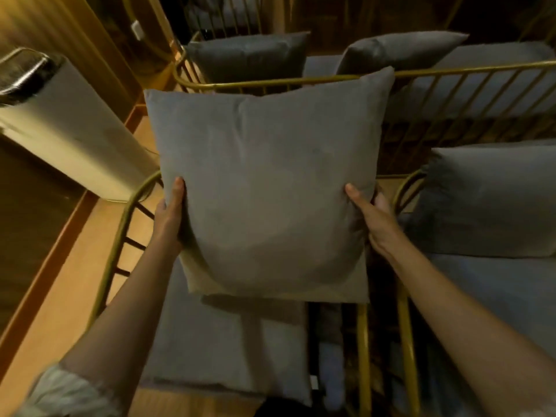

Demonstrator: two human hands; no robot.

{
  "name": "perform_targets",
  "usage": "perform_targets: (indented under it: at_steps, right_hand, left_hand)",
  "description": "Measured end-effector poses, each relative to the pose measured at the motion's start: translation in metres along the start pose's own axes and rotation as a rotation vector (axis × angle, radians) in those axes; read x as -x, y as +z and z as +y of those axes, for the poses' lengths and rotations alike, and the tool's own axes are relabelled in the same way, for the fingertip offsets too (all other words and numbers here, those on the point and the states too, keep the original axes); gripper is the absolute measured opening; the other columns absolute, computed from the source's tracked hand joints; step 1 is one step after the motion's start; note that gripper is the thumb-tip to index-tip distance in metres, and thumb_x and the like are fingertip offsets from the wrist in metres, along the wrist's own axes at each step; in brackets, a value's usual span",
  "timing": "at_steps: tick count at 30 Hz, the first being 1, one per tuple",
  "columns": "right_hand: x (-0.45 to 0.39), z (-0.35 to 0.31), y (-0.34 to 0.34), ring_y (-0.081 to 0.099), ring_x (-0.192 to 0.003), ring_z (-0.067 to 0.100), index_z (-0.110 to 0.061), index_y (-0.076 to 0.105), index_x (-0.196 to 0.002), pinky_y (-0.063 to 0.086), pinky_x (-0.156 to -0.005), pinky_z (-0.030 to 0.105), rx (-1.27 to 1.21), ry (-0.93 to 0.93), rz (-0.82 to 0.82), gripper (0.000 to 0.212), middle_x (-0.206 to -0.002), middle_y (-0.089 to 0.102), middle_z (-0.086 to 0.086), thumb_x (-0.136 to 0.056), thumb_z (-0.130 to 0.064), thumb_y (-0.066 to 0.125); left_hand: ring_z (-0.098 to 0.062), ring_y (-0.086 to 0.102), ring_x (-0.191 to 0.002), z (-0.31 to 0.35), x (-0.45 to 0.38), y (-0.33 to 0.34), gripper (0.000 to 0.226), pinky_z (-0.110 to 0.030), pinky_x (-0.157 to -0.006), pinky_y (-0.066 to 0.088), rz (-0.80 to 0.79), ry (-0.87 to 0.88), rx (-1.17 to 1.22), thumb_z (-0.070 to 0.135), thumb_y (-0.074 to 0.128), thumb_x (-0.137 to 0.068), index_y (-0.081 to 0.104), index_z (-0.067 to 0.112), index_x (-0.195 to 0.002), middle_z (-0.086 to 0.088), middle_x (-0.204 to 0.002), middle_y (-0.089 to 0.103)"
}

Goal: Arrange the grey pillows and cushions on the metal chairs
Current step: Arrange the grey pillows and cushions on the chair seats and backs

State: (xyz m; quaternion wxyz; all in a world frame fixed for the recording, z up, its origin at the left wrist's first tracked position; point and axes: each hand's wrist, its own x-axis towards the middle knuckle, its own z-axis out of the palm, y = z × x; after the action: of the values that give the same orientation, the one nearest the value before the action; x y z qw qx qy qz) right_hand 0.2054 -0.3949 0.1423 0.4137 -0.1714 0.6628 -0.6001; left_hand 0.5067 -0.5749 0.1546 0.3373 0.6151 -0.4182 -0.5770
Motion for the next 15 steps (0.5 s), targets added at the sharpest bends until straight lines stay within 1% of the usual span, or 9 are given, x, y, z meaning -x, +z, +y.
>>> perform_targets:
  at_steps: [1, 2, 3, 5, 7, 10, 12, 13, 15]
  right_hand:
    - [-0.007, -0.002, 0.016, 0.063, -0.109, 0.008, -0.026, 0.050, -0.131, 0.051, -0.081, 0.018, 0.014, -0.019, -0.018, 0.096, -0.121, 0.064, -0.008, -0.049, -0.065, 0.080]
    - [-0.016, -0.003, 0.034, 0.062, -0.112, 0.009, -0.025, 0.047, -0.138, 0.051, -0.085, 0.020, 0.027, -0.035, -0.026, 0.108, -0.123, 0.063, -0.009, -0.045, -0.069, 0.082]
    - [-0.025, -0.005, 0.051, 0.061, -0.113, 0.008, -0.024, 0.044, -0.143, 0.050, -0.088, 0.022, 0.032, -0.048, -0.019, 0.121, -0.125, 0.062, -0.009, -0.040, -0.074, 0.082]
    - [-0.045, -0.007, 0.080, 0.060, -0.114, 0.009, -0.023, 0.040, -0.147, 0.049, -0.093, 0.025, 0.017, -0.060, 0.016, 0.134, -0.128, 0.060, -0.009, -0.032, -0.079, 0.081]
    - [-0.062, -0.008, 0.100, 0.060, -0.118, 0.014, -0.022, 0.041, -0.148, 0.049, -0.100, 0.031, -0.012, -0.052, 0.046, 0.137, -0.133, 0.061, -0.006, -0.031, -0.081, 0.080]
    - [-0.085, 0.001, 0.123, 0.058, -0.124, 0.019, -0.023, 0.043, -0.147, 0.048, -0.107, 0.040, -0.050, -0.016, 0.083, 0.131, -0.136, 0.061, -0.003, -0.035, -0.081, 0.081]
    - [-0.094, 0.011, 0.132, 0.057, -0.122, 0.018, -0.021, 0.043, -0.146, 0.047, -0.106, 0.038, -0.055, 0.011, 0.108, 0.130, -0.133, 0.060, -0.004, -0.036, -0.080, 0.080]
    - [-0.096, 0.016, 0.137, 0.055, -0.122, 0.017, -0.019, 0.042, -0.147, 0.045, -0.106, 0.037, -0.050, 0.030, 0.118, 0.130, -0.134, 0.059, -0.004, -0.038, -0.079, 0.079]
    - [-0.096, 0.026, 0.144, 0.052, -0.124, 0.017, -0.015, 0.039, -0.149, 0.042, -0.103, 0.032, -0.027, 0.073, 0.129, 0.126, -0.141, 0.055, 0.000, -0.045, -0.075, 0.076]
  left_hand:
    - [-0.026, 0.056, -0.123, 0.009, -0.014, -0.007, 0.110, -0.051, -0.109, 0.041, 0.000, 0.025, 0.004, 0.087, 0.064, -0.053, 0.048, 0.020, -0.139, -0.001, -0.133, 0.060]
    - [-0.026, 0.053, -0.125, 0.017, -0.032, -0.014, 0.106, -0.050, -0.110, 0.039, -0.007, 0.047, 0.013, 0.084, 0.064, -0.059, 0.045, 0.020, -0.141, -0.002, -0.136, 0.057]
    - [-0.027, 0.050, -0.129, 0.025, -0.048, -0.020, 0.108, -0.050, -0.112, 0.037, -0.022, 0.062, 0.019, 0.082, 0.064, -0.060, 0.041, 0.020, -0.145, -0.002, -0.140, 0.053]
    - [-0.028, 0.041, -0.137, 0.036, -0.079, -0.027, 0.125, -0.050, -0.116, 0.030, -0.068, 0.057, -0.010, 0.086, 0.063, -0.049, 0.029, 0.023, -0.151, -0.001, -0.148, 0.045]
    - [-0.029, 0.036, -0.140, 0.040, -0.105, -0.031, 0.131, -0.049, -0.116, 0.028, -0.111, 0.065, -0.010, 0.085, 0.064, -0.047, 0.022, 0.023, -0.154, -0.001, -0.152, 0.039]
    - [-0.030, 0.038, -0.139, 0.036, -0.140, -0.032, 0.123, -0.049, -0.114, 0.032, -0.164, 0.060, -0.019, 0.083, 0.063, -0.056, 0.024, 0.018, -0.153, -0.003, -0.151, 0.041]
    - [-0.029, 0.035, -0.141, 0.026, -0.156, -0.030, 0.105, -0.048, -0.113, 0.031, -0.151, 0.039, -0.028, 0.074, 0.058, -0.074, 0.022, 0.014, -0.153, -0.004, -0.152, 0.039]
    - [-0.029, 0.034, -0.142, 0.019, -0.164, -0.030, 0.098, -0.047, -0.114, 0.030, -0.144, 0.036, -0.035, 0.070, 0.055, -0.080, 0.022, 0.013, -0.152, -0.004, -0.153, 0.038]
    - [-0.031, 0.033, -0.143, 0.004, -0.173, -0.028, 0.102, -0.048, -0.114, 0.030, -0.154, 0.006, -0.061, 0.072, 0.055, -0.078, 0.021, 0.013, -0.152, -0.005, -0.154, 0.037]
